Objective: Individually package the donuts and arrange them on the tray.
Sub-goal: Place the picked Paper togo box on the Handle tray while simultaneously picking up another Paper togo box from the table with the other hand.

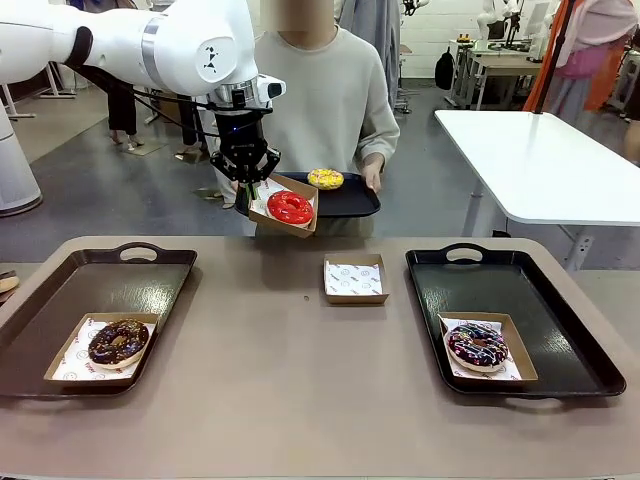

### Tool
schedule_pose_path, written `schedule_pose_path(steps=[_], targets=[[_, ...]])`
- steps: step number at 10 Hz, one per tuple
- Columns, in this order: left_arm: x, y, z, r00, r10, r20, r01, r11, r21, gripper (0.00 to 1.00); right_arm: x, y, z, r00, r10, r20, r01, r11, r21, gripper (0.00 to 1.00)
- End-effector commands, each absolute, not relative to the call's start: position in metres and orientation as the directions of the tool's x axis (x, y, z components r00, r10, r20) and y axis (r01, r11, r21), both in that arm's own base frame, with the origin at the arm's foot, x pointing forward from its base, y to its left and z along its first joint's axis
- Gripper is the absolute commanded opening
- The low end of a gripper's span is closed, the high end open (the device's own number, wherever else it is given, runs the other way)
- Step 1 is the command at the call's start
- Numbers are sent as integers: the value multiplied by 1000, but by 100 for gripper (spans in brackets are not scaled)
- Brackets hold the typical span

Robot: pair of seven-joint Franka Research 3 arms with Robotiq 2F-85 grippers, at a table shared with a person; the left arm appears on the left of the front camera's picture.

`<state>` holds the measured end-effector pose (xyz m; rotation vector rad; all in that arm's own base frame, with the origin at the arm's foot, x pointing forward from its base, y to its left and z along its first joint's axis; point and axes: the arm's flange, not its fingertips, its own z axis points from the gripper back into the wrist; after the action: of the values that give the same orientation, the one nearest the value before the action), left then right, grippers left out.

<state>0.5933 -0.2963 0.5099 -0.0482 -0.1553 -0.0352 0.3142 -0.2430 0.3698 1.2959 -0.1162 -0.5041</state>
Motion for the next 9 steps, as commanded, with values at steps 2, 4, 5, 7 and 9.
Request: schedule_pose_path(steps=[2, 4, 5, 7, 9], targets=[[602, -282, 514, 991, -30, 127, 39, 997, -70, 1, 335, -234, 385, 876, -449, -175, 291, 203, 935, 100], [598, -241, 527, 987, -61, 151, 86, 983, -165, 1, 385, -206, 418, 857, -494, -144, 306, 265, 914, 100], [592, -218, 534, 986, -59, 156, 92, 974, -209, 1, 417, -189, 434, 846, -504, -172, 345, 274, 898, 100], [574, -171, 547, 983, -41, 181, 91, 956, -278, 1, 479, -130, 454, 874, -445, -193, 383, 388, 839, 100], [559, -136, 551, 985, -42, 166, 85, 962, -261, 1, 527, -62, 449, 892, -395, -218, 416, 534, 736, 100]])
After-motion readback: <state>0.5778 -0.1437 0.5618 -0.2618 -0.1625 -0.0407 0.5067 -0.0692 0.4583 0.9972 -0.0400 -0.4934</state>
